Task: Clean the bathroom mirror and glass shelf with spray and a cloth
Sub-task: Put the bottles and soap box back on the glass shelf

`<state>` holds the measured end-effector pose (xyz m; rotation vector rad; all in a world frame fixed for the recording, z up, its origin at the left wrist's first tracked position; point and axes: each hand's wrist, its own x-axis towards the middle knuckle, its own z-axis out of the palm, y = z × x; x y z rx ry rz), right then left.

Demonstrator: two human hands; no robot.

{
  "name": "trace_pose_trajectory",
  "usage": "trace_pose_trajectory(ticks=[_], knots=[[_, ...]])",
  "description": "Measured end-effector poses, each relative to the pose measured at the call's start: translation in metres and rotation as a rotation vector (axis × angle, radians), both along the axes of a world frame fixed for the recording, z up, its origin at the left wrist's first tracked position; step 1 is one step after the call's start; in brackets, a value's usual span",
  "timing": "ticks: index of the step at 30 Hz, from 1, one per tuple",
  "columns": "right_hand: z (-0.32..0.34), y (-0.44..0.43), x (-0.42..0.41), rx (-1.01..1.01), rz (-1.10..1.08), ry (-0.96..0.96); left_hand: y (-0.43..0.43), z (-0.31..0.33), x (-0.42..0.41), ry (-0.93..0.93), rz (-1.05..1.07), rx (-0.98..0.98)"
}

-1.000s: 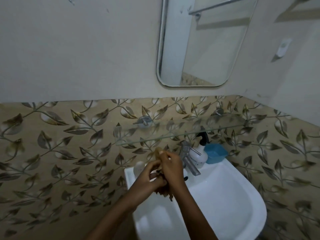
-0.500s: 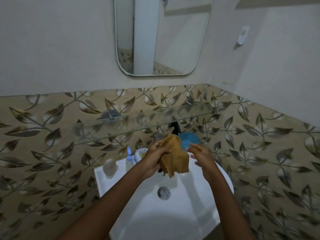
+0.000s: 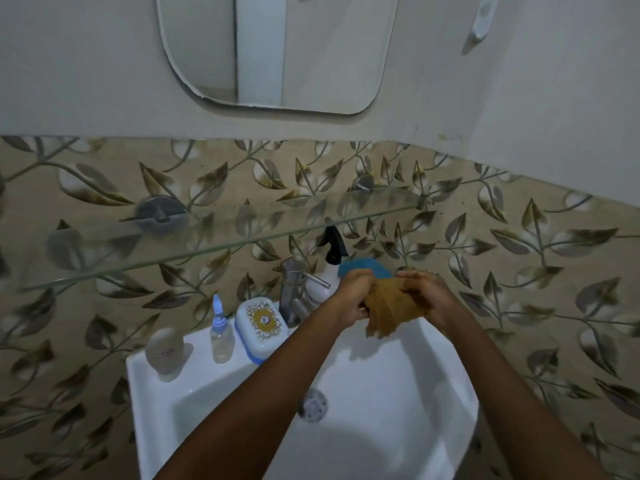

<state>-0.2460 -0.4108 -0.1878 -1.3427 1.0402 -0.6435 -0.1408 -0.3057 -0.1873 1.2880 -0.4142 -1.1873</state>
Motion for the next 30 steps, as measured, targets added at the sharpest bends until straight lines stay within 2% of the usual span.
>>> trace_pose_trajectory(ticks=[5,13,16,18,23,30], knots=[[0.000,-0.044,0.037,-0.196,-0.025,0.032,-0.057,0.003,0.019,-0.235,-0.002,0.008],[-0.046,-0.097,0.082,-0.584,0.056,0.330,-0.106,-0.021,0.041,-0.418,0.143,0.040],[-0.055,-0.103,0.081,-0.529,0.037,0.369,-0.107,-0.029,0.040,-0.499,0.201,0.138],[-0.054,-0.101,0.080,-0.456,0.034,0.309,-0.109,-0.031,0.041,-0.522,0.211,0.150],[-0.050,-0.102,0.074,-0.454,-0.042,0.250,-0.095,-0.028,0.025,-0.637,0.192,0.053],[-0.029,-0.016,0.050,-0.532,-0.204,0.080,-0.038,-0.007,0.003,-0.963,0.157,-0.088]])
